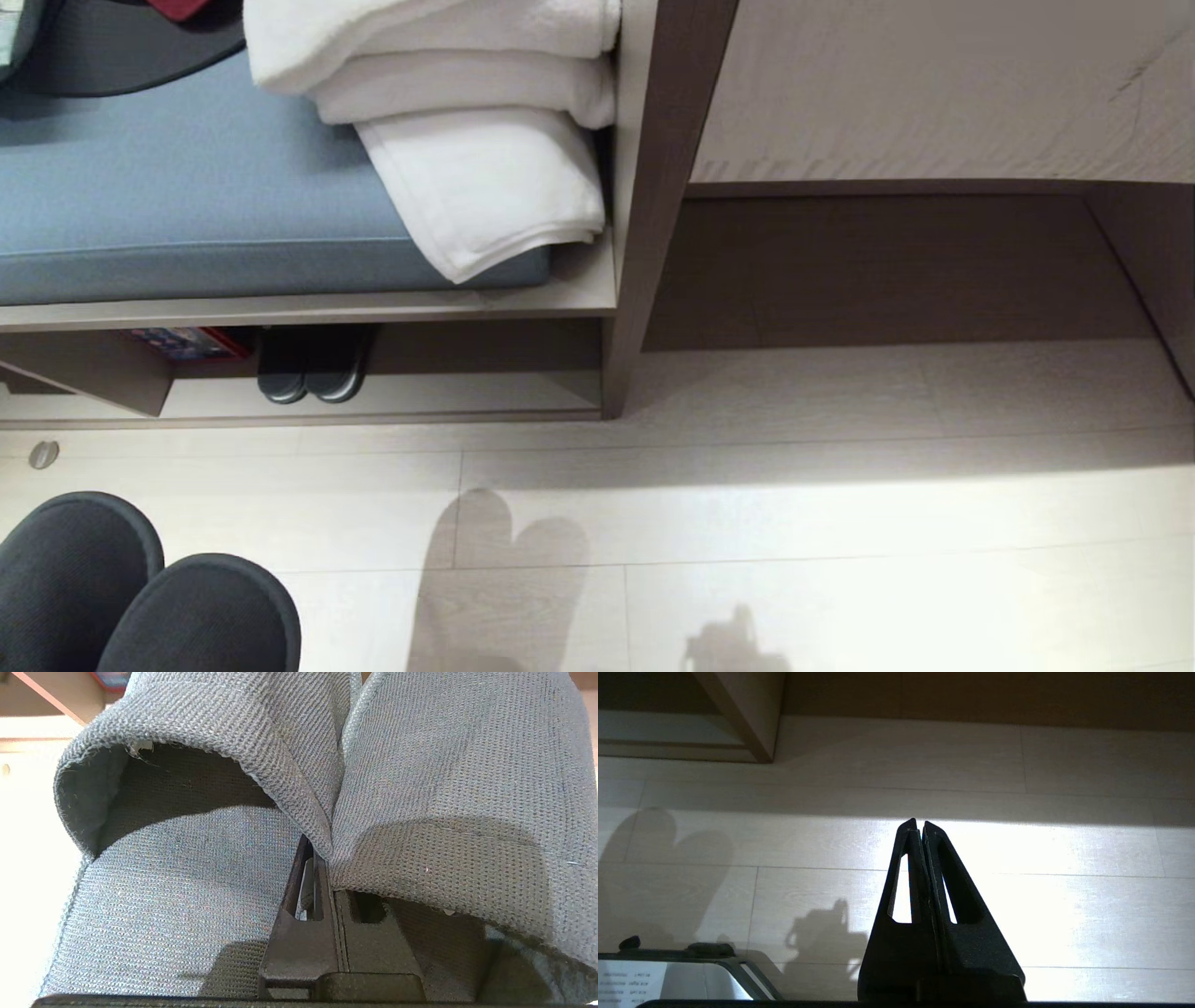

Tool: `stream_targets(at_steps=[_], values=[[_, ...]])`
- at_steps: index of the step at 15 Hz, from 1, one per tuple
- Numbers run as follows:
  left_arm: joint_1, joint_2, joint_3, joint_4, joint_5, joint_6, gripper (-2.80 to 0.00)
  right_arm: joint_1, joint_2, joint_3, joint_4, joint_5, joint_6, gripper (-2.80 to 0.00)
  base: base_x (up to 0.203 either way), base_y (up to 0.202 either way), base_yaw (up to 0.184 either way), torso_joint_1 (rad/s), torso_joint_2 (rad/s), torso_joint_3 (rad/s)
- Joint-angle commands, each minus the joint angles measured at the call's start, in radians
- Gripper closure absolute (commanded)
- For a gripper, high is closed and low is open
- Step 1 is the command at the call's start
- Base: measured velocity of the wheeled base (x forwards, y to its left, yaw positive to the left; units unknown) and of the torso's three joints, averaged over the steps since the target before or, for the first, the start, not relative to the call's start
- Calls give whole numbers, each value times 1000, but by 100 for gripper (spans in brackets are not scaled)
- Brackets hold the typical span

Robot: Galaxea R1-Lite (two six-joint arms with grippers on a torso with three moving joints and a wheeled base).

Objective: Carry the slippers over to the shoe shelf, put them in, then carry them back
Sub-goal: Place the slippers into the shoe cabinet

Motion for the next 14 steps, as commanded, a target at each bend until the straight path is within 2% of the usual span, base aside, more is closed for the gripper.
stream_targets(at_steps=[1,14], values=[[0,0,0,0,0,0,0,0,-39,40,-1,0,-1,0,0,0,0,9,5,-198],[0,0,0,0,0,0,0,0,-39,40,-1,0,-1,0,0,0,0,2,3,-197]])
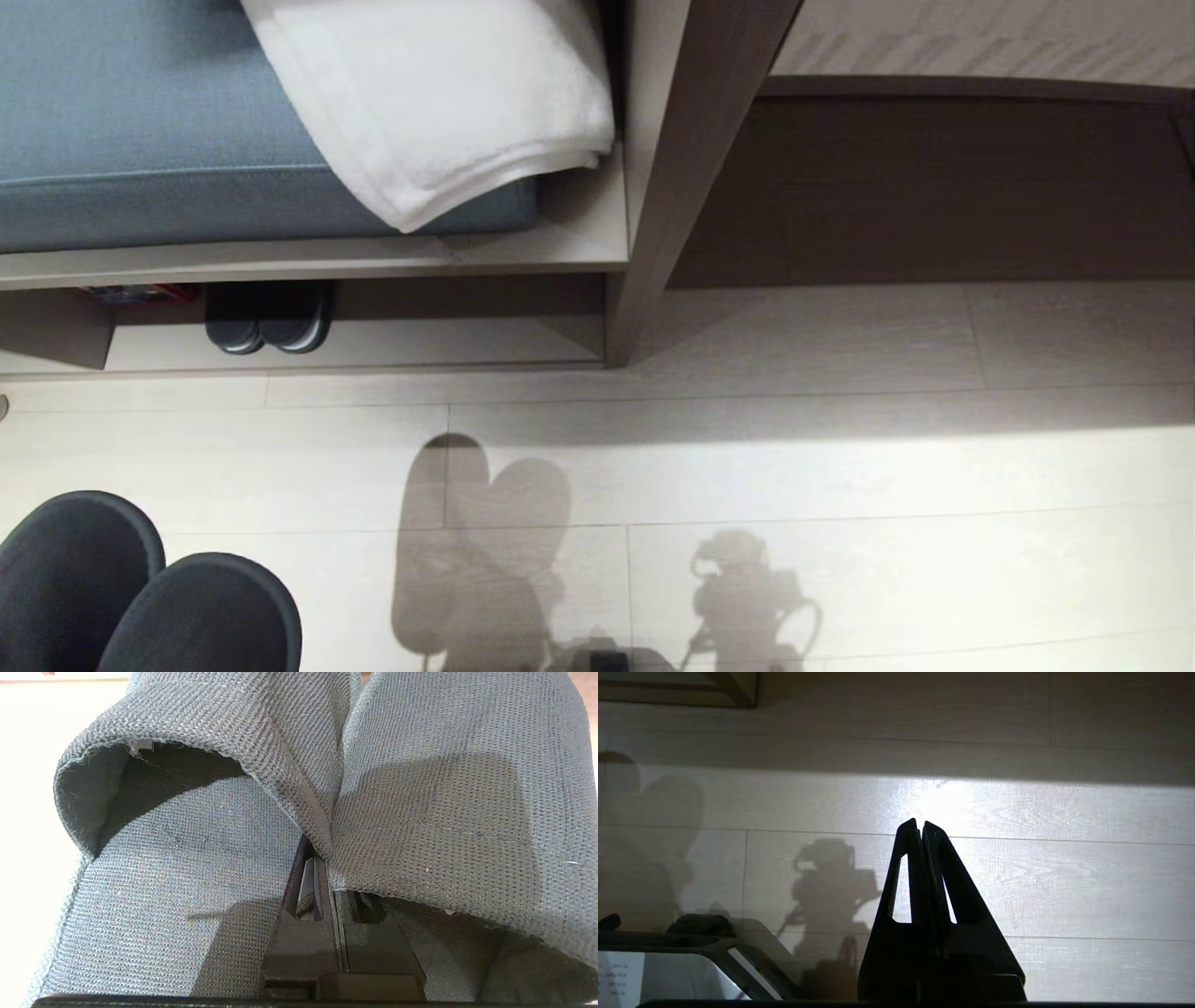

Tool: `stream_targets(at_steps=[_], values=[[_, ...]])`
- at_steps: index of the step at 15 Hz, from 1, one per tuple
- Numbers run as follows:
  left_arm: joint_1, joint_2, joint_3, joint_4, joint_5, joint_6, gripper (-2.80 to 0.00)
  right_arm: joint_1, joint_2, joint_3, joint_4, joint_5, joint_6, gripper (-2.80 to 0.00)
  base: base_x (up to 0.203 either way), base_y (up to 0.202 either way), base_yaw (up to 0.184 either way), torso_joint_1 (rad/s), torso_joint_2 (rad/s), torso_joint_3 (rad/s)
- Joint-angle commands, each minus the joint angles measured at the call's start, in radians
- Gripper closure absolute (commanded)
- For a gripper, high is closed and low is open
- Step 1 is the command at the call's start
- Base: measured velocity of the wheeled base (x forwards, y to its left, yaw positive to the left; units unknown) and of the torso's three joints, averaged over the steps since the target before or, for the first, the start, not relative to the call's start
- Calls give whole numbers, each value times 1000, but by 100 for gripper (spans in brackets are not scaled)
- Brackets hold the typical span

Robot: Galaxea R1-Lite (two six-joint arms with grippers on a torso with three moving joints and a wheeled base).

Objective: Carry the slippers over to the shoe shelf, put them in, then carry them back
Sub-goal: Place the slippers into the shoe cabinet

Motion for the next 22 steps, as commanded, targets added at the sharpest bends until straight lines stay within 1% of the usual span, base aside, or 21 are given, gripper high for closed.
stream_targets(at_steps=[1,17,22], values=[[0,0,0,0,1,1,0,0,-39,40,0,0,-1,0,0,0,0,-2,4,-199],[0,0,0,0,-1,0,0,0,-39,40,1,0,-1,0,0,0,0,2,2,-198],[0,0,0,0,-1,-2,0,0,-39,40,0,0,-1,0,0,0,0,4,2,-47]])
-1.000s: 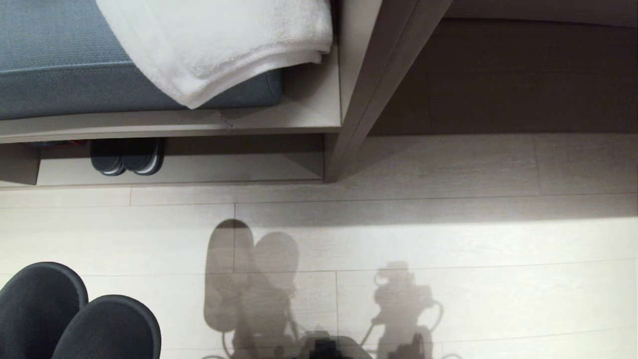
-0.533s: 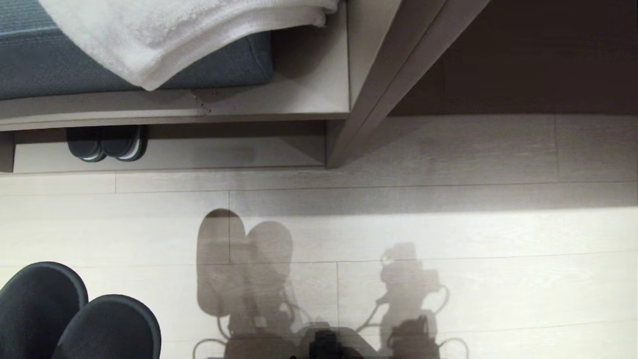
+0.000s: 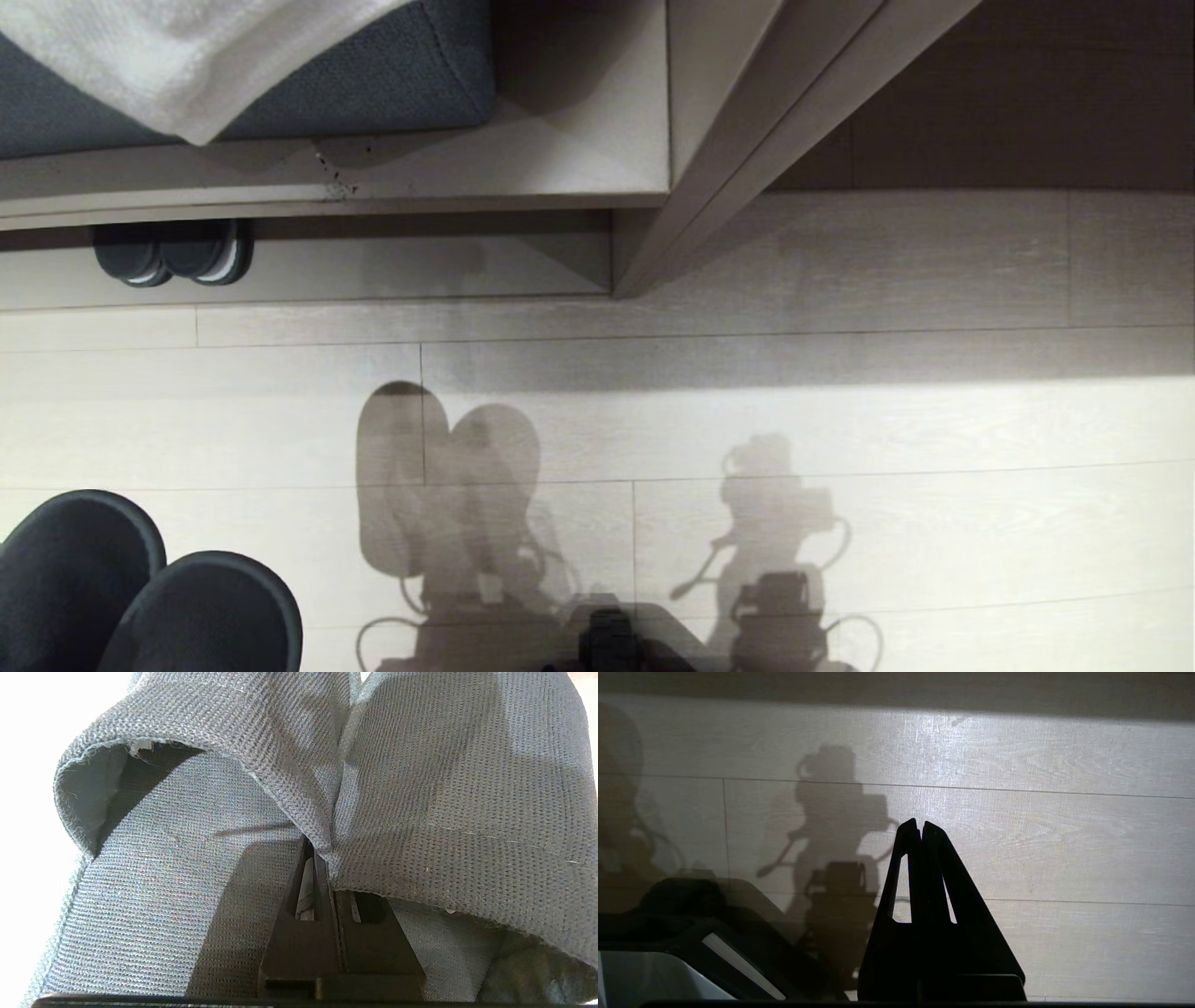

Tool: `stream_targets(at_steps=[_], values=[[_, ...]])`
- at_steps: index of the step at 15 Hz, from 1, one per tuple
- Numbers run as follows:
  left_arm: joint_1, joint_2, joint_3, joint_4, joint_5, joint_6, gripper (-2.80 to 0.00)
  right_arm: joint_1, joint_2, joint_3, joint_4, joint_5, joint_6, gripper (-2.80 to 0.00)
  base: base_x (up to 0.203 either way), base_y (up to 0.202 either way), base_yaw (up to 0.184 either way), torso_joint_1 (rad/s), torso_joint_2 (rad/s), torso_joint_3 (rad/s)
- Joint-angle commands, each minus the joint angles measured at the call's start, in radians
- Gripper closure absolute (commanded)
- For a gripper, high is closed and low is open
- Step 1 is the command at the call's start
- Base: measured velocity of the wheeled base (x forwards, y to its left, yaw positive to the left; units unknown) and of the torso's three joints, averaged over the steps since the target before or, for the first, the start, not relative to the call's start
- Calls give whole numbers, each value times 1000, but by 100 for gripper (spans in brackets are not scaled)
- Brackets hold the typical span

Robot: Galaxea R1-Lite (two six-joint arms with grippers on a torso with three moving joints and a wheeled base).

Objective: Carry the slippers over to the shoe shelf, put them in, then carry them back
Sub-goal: Place the slippers into the shoe cabinet

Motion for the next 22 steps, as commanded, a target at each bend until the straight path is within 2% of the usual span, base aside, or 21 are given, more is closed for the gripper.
stream_targets(at_steps=[1,16,18,19,22], values=[[0,0,0,0,0,-1,0,0,-39,40,-1,0,-1,0,0,0,0,0,0,0],[0,0,-9,-1,5,3,0,0,-39,40,-1,0,-1,0,0,0,0,0,0,0],[0,0,-51,2,-1,6,0,0,-39,40,1,0,-1,0,0,0,0,0,0,0],[0,9,-114,24,-5,12,0,0,-39,40,1,0,-1,0,0,0,0,0,0,0],[-2,146,-244,70,-9,44,0,0,-39,40,1,0,-1,0,0,0,0,0,0,0]])
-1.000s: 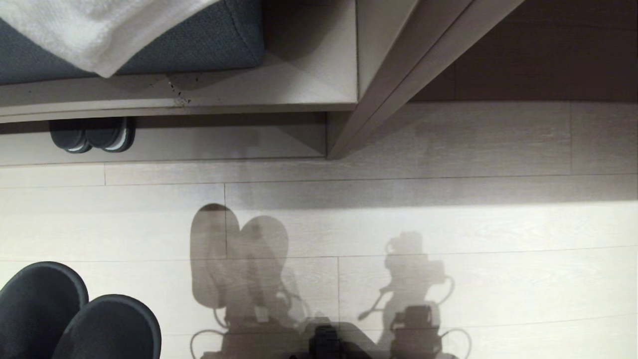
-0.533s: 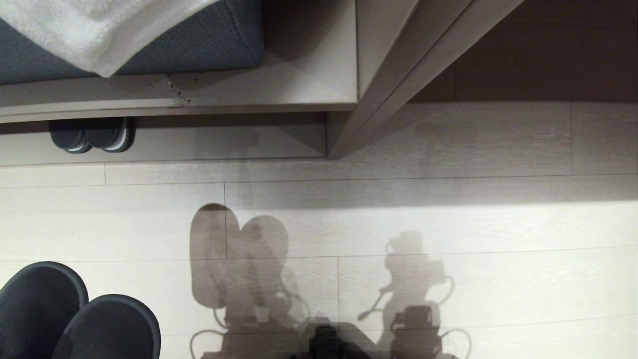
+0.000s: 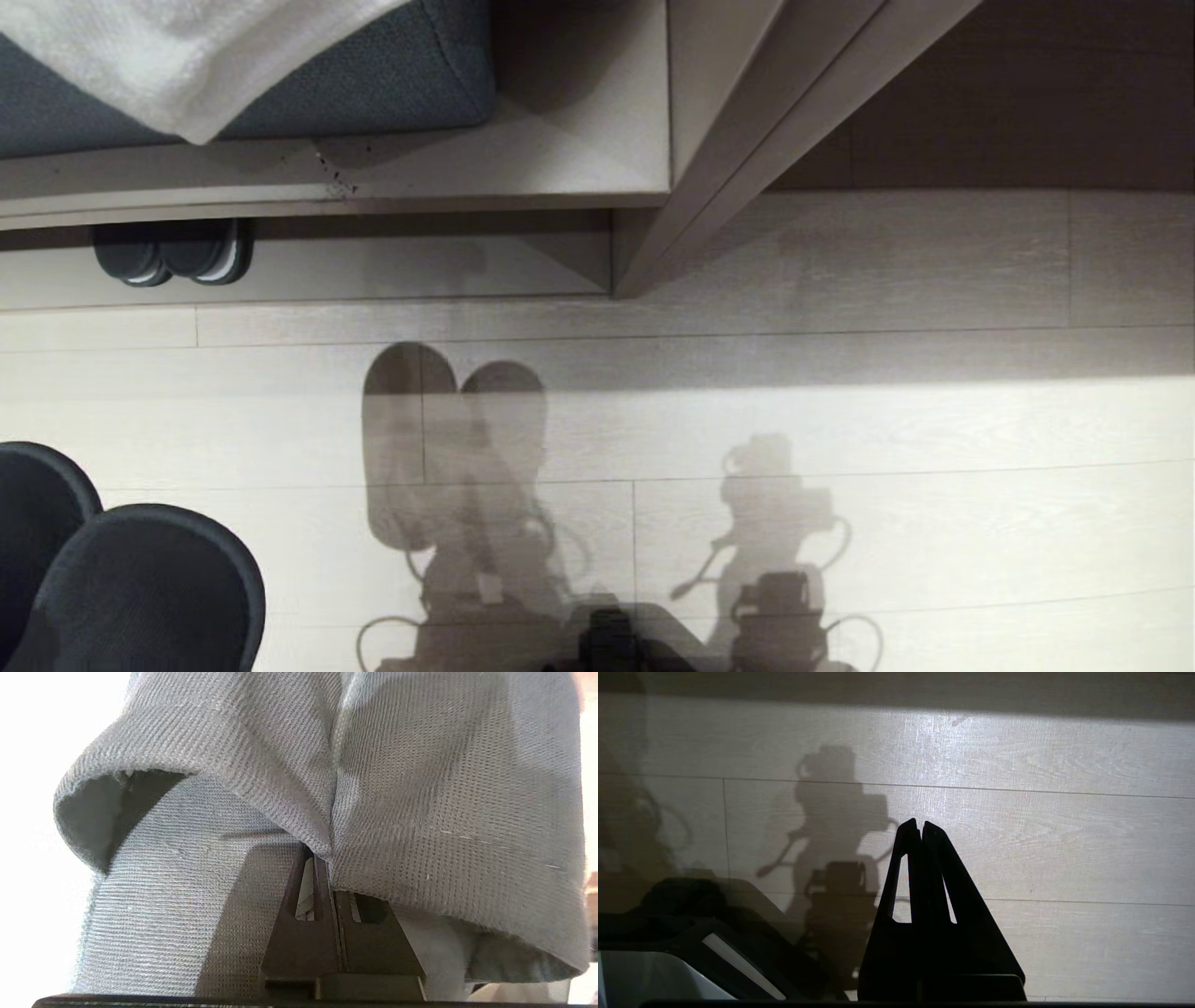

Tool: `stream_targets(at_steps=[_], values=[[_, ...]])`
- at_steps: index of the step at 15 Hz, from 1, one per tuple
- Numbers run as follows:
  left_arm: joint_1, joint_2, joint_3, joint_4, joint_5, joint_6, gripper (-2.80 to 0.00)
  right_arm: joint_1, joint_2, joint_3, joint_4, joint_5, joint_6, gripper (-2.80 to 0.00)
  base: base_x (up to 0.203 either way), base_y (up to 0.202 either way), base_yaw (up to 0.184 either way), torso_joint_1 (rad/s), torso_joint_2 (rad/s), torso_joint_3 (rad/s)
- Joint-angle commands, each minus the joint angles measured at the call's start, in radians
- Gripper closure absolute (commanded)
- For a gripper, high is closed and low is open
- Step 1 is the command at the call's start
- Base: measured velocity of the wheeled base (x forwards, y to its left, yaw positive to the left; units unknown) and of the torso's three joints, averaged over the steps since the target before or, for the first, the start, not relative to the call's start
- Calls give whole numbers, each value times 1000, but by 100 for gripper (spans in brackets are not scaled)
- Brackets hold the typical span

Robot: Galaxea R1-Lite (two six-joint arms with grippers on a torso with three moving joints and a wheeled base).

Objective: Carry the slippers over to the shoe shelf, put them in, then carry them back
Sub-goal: Place the slippers into the shoe cabinet

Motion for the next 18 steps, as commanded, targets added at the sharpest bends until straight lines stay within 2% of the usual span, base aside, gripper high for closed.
stream_targets(at_steps=[1,4,8,11,15,18], values=[[-4,144,-101,4,2,5,0,0,-39,40,-1,0,0,0,0,0,0,0,0,0],[-7,321,-168,7,7,8,0,0,-39,40,-1,0,0,0,0,0,0,0,0,0],[-8,477,-170,-11,9,7,0,0,-39,40,-1,0,0,0,0,0,0,0,0,0],[-7,552,-119,-129,11,-24,0,0,-39,40,-1,0,0,0,0,0,0,0,0,0],[-8,613,-48,-227,10,-75,0,0,-39,40,-1,0,0,0,0,0,0,0,0,0],[-8,657,-9,-319,10,-81,0,0,-39,40,-1,0,0,0,0,0,0,0,0,0]])
